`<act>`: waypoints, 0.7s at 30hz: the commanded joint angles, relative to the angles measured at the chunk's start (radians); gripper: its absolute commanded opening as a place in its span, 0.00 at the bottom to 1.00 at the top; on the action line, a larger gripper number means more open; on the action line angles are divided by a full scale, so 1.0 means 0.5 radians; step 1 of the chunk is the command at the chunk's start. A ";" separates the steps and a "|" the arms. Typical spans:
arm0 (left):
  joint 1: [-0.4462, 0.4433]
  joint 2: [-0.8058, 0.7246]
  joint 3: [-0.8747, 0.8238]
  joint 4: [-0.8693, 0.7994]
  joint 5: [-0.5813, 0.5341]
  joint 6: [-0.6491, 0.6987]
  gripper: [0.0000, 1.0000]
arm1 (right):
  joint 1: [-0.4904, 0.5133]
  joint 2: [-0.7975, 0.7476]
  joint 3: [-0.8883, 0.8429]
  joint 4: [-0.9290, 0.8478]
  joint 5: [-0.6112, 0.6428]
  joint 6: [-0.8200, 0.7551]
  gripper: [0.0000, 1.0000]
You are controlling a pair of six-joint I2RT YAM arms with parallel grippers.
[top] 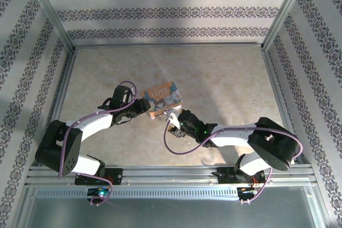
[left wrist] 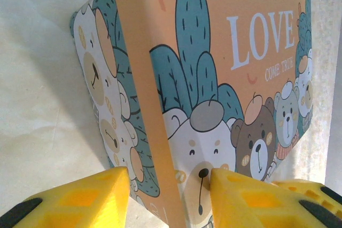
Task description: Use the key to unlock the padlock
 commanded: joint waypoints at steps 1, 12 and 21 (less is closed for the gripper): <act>-0.026 0.003 -0.001 -0.018 -0.040 -0.026 0.43 | 0.021 0.119 0.009 0.266 0.083 -0.190 0.71; -0.029 -0.025 -0.002 -0.029 -0.040 -0.031 0.43 | 0.021 0.434 0.129 0.424 0.254 -0.251 0.60; -0.026 -0.036 0.007 -0.034 -0.040 -0.040 0.43 | 0.021 0.504 0.172 0.496 0.338 -0.303 0.54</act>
